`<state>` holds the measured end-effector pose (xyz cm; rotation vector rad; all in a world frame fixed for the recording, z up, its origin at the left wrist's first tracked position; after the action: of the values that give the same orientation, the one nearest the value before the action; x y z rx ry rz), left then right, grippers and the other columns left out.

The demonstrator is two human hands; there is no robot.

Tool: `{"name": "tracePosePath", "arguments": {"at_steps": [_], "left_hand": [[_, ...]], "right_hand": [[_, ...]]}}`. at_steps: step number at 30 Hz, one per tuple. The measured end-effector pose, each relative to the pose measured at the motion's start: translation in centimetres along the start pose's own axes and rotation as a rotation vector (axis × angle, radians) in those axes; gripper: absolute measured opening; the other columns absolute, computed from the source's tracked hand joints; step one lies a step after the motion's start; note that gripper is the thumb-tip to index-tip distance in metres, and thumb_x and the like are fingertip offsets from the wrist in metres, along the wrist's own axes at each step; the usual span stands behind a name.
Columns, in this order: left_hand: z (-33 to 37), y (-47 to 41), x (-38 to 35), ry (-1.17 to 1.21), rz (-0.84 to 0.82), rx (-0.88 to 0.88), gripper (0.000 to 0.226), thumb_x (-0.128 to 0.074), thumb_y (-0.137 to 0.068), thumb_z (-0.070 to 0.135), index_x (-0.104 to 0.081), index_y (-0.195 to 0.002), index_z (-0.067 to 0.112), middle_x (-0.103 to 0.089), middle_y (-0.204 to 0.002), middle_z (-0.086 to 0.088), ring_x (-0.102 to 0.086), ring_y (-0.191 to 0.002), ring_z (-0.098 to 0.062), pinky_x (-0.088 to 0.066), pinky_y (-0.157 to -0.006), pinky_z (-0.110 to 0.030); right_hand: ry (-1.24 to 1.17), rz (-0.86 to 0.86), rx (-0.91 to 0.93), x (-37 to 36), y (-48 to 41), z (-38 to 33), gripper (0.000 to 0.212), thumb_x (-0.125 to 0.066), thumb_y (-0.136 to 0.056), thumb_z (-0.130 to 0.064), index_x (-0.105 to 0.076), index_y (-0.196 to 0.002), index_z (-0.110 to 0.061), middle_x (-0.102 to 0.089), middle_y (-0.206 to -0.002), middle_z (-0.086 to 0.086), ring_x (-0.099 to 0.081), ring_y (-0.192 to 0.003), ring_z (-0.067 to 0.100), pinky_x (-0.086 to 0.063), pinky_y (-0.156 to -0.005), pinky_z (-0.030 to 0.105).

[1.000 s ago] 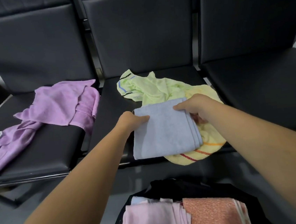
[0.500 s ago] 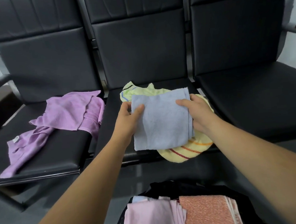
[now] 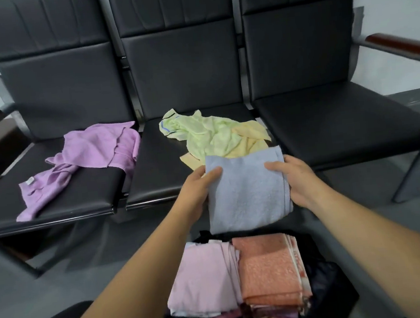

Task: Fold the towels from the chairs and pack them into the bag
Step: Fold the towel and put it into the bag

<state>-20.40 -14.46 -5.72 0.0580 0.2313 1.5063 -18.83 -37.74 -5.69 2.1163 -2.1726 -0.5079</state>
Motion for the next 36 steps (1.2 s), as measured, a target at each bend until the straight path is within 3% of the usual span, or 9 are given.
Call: {"name": "tracePosePath", "arguments": {"at_steps": [6,15,18,20,22,25,31,34,36], "left_hand": [[-8.4,2.1,-1.8,-0.103,-0.039,0.23,0.03,-0.066,-0.096,0.023,-0.061,-0.125,0.018,-0.07,-0.12,-0.01,-0.069,-0.109,-0.032,-0.06,-0.088,-0.05],[-18.4,2.1,-0.5,-0.336,0.104,0.411,0.036,-0.069,-0.093,0.03,-0.057,-0.12,0.009,-0.069,-0.112,-0.015,-0.069,-0.102,-0.034,-0.06,-0.085,-0.054],[-20.2,1.7,-0.5,-0.554,0.114,0.412,0.041,-0.067,-0.094,0.038,-0.054,-0.121,0.01,-0.066,-0.108,-0.006,-0.065,-0.104,-0.029,-0.056,-0.085,-0.04],[-20.3,1.2,-0.2,-0.762,0.092,0.397,0.04,-0.062,-0.097,0.038,-0.054,-0.125,0.01,-0.063,-0.113,-0.006,-0.06,-0.113,-0.027,-0.044,-0.084,-0.029],[-19.5,0.3,0.4,-0.85,0.09,0.344,0.024,-0.061,-0.097,0.03,-0.059,-0.109,0.01,-0.063,-0.099,-0.008,-0.062,-0.099,-0.026,-0.038,-0.075,-0.027],[-15.8,-1.6,1.7,-0.854,0.11,0.281,0.016,-0.059,-0.094,0.019,-0.065,-0.086,0.006,-0.069,-0.085,-0.009,-0.061,-0.079,-0.024,-0.047,-0.068,-0.029],[-3.8,-6.2,1.9,-0.751,0.032,0.034,0.01,-0.06,-0.097,0.021,-0.066,-0.096,0.013,-0.075,-0.09,-0.004,-0.072,-0.077,-0.016,-0.058,-0.07,-0.028],[-0.4,-8.5,3.2,-0.796,0.181,-0.025,0.016,-0.058,-0.094,0.026,-0.059,-0.108,0.017,-0.071,-0.099,-0.001,-0.07,-0.081,-0.017,-0.05,-0.062,-0.026],[0.0,-9.7,4.2,-0.859,0.287,-0.009,0.024,-0.058,-0.094,0.028,-0.058,-0.115,0.016,-0.065,-0.108,-0.001,-0.064,-0.091,-0.018,-0.046,-0.065,-0.029]], "right_hand": [[0.116,0.082,-0.234,4.4,1.8,8.9,0.018,-0.071,-0.091,-0.002,-0.066,-0.107,0.003,-0.075,-0.101,0.022,-0.074,-0.088,0.031,-0.059,-0.071,0.037],[0.436,0.171,-0.383,7.6,0.0,20.0,0.02,-0.082,-0.075,0.001,-0.063,-0.082,-0.001,-0.071,-0.095,0.023,-0.071,-0.089,0.037,-0.059,-0.086,0.052],[0.543,0.23,-0.365,8.1,-0.5,20.9,0.021,-0.076,-0.078,0.008,-0.058,-0.079,-0.003,-0.063,-0.085,0.018,-0.065,-0.081,0.031,-0.053,-0.074,0.041],[0.654,0.261,-0.326,8.1,-0.9,20.3,0.027,-0.067,-0.079,0.009,-0.05,-0.071,-0.01,-0.051,-0.074,0.011,-0.055,-0.073,0.025,-0.043,-0.065,0.034],[0.744,0.287,-0.268,8.2,-1.9,18.7,0.033,-0.059,-0.08,0.006,-0.042,-0.061,-0.015,-0.043,-0.065,0.006,-0.047,-0.065,0.021,-0.035,-0.06,0.03],[0.74,0.28,-0.147,7.1,-4.1,13.8,0.024,-0.06,-0.086,0.0,-0.065,-0.066,-0.011,-0.069,-0.076,0.014,-0.066,-0.078,0.03,-0.053,-0.073,0.035],[0.738,0.068,0.029,0.5,-7.1,1.2,0.017,-0.055,-0.095,-0.008,-0.071,-0.091,-0.003,-0.075,-0.089,0.01,-0.072,-0.079,0.021,-0.058,-0.075,0.036],[0.871,0.074,0.133,-1.4,-8.7,-1.8,0.025,-0.057,-0.088,-0.007,-0.067,-0.105,0.008,-0.069,-0.091,0.015,-0.07,-0.085,0.027,-0.056,-0.071,0.037],[0.975,0.046,0.192,-2.8,-9.1,-2.2,0.026,-0.063,-0.089,-0.01,-0.066,-0.113,-0.002,-0.062,-0.098,0.011,-0.059,-0.089,0.021,-0.046,-0.066,0.028]]}}
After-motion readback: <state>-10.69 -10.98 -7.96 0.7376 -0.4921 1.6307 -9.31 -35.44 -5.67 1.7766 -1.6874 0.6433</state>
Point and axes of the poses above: each hand's wrist, its own y-axis away from the middle knuckle, its own x-axis out of the back of the hand, z = x × y, the point moved 5 cm from there along -y, towards the middle knuckle
